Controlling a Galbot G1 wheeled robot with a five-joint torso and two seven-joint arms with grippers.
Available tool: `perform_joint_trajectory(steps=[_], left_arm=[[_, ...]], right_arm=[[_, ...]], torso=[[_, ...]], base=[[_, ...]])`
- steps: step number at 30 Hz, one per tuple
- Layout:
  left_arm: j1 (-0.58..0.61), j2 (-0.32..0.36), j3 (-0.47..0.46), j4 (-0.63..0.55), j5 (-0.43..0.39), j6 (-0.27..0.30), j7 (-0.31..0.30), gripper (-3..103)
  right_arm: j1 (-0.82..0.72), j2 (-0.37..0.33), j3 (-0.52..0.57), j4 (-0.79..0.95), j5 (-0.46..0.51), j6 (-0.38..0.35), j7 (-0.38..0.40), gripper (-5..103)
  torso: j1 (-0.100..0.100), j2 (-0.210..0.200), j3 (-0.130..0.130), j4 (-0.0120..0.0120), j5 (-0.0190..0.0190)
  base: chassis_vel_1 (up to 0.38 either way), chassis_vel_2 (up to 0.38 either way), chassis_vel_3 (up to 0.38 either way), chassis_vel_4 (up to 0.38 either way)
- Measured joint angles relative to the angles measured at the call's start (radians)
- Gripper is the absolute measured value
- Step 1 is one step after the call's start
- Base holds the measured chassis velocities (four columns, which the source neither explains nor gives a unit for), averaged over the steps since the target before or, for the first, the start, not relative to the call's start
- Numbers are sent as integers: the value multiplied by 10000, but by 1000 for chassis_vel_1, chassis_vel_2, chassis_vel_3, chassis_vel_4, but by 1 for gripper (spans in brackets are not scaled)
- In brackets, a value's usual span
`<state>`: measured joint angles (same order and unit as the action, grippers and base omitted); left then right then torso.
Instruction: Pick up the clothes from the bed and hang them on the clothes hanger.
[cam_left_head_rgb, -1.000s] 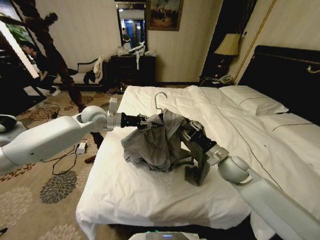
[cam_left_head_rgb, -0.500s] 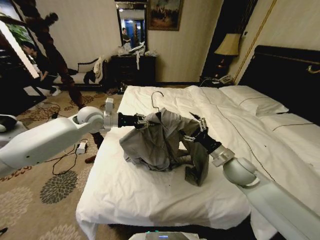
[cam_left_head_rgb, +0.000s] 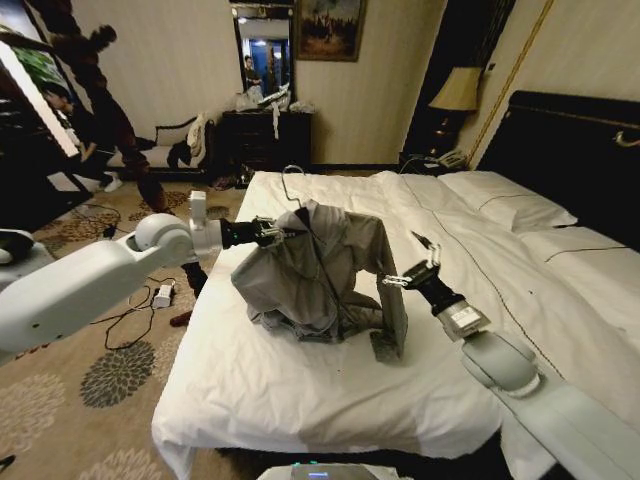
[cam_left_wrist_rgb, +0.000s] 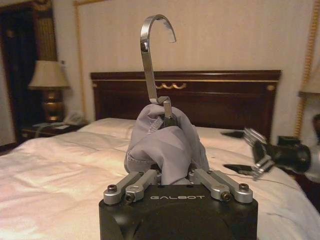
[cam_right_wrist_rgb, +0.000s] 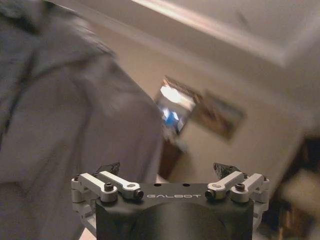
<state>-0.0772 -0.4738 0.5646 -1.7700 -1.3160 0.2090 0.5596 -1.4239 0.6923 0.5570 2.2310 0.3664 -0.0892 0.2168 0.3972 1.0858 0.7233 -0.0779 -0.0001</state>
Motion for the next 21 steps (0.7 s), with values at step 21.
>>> perform_joint_trajectory(steps=[21], left_arm=[[2821, 1672, -2483, -1255, -201, -315, -1233, 16]], right_arm=[[-3428, 5048, 1085, -806, -1273, 2252, -441, 100]], torso=[[-1, 1, 0, -3, -2]], base=[[0, 0, 0, 0]])
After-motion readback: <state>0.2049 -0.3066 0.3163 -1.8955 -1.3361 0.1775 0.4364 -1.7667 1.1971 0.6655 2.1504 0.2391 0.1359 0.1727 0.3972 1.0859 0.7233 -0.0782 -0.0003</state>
